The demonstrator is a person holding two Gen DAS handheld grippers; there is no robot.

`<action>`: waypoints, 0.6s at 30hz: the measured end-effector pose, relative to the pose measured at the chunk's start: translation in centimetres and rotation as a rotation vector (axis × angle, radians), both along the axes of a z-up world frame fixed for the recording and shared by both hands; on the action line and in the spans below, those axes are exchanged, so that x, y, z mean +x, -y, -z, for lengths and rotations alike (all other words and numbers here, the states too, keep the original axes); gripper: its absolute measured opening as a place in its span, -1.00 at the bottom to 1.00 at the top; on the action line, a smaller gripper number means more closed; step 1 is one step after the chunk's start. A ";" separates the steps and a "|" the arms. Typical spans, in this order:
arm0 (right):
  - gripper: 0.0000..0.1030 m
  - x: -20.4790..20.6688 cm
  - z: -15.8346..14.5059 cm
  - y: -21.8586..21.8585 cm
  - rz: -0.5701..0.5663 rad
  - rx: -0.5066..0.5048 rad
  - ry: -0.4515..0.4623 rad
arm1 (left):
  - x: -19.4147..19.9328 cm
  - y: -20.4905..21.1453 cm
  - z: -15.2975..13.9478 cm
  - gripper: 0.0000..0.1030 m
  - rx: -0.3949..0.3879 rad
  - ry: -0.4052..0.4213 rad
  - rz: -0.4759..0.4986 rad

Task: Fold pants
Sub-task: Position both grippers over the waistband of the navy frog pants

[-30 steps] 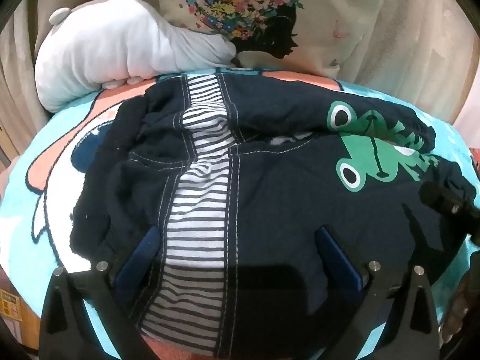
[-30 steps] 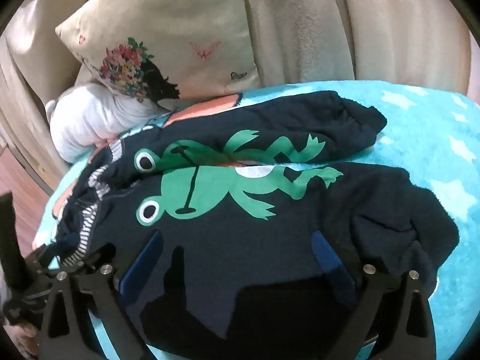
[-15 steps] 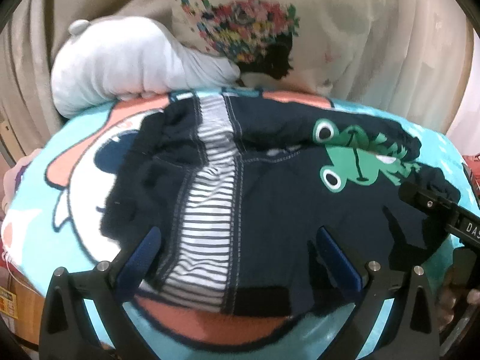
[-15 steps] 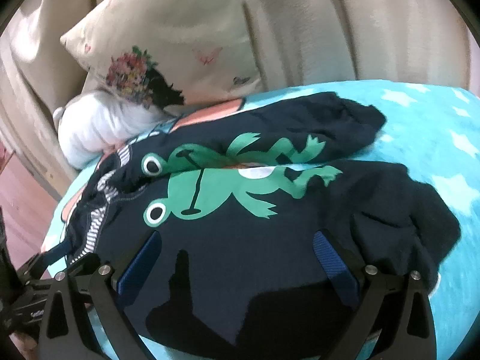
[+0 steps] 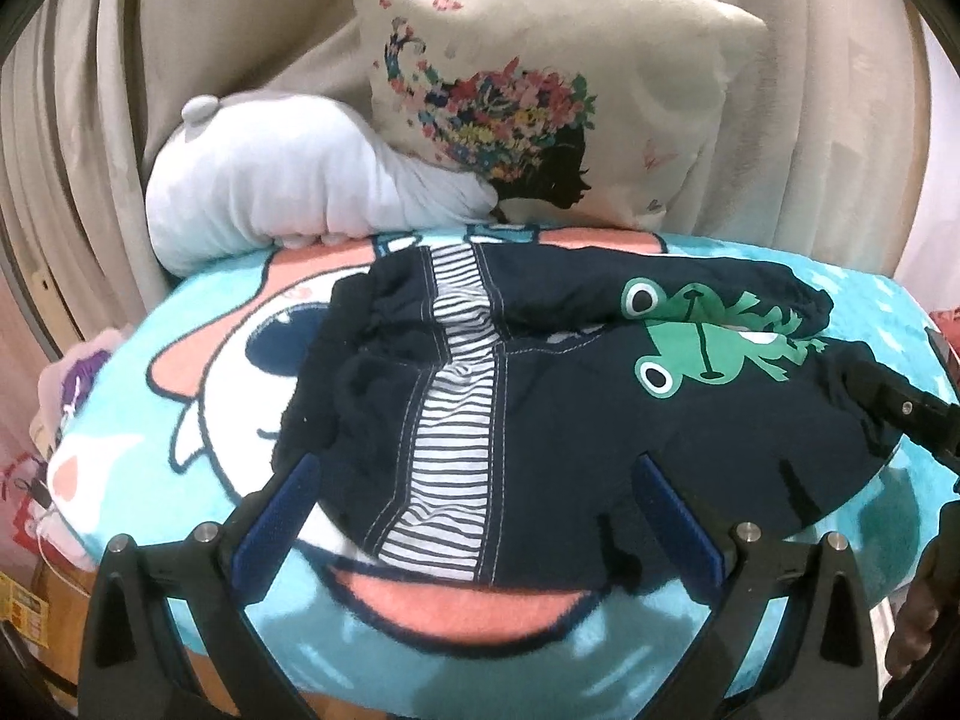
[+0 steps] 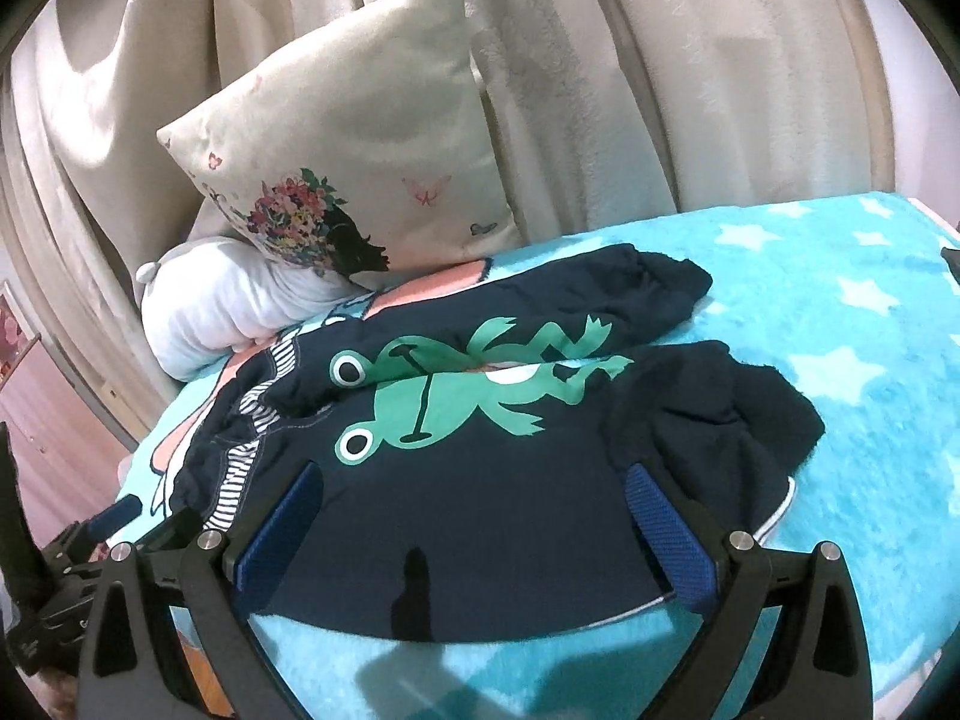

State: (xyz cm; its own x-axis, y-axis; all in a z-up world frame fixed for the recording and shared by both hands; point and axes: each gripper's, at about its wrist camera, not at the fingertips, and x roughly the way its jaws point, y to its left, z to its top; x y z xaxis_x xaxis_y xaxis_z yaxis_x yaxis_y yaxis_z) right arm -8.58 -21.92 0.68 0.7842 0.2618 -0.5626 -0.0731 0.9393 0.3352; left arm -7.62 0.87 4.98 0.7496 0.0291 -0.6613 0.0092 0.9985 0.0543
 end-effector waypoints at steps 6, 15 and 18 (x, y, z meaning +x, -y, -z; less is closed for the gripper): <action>0.98 -0.3 -0.2 -0.5 -0.017 -0.022 0.010 | -0.3 0.1 0.2 1.00 0.004 -0.004 0.009; 0.98 0.2 0.4 -0.9 -0.026 -0.024 -0.010 | 0.6 0.3 1.3 1.00 -0.008 -0.055 0.012; 0.98 0.4 0.6 -1.0 -0.030 -0.026 -0.018 | 0.8 0.2 1.6 1.00 -0.016 -0.072 0.013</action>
State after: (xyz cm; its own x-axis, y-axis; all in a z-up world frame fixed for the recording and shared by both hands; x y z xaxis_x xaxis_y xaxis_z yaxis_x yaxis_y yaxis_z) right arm -8.14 -20.91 0.10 0.7659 0.2703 -0.5833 -0.0956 0.9451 0.3125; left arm -6.78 0.65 3.36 0.7005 0.0088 -0.7136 0.0250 0.9990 0.0369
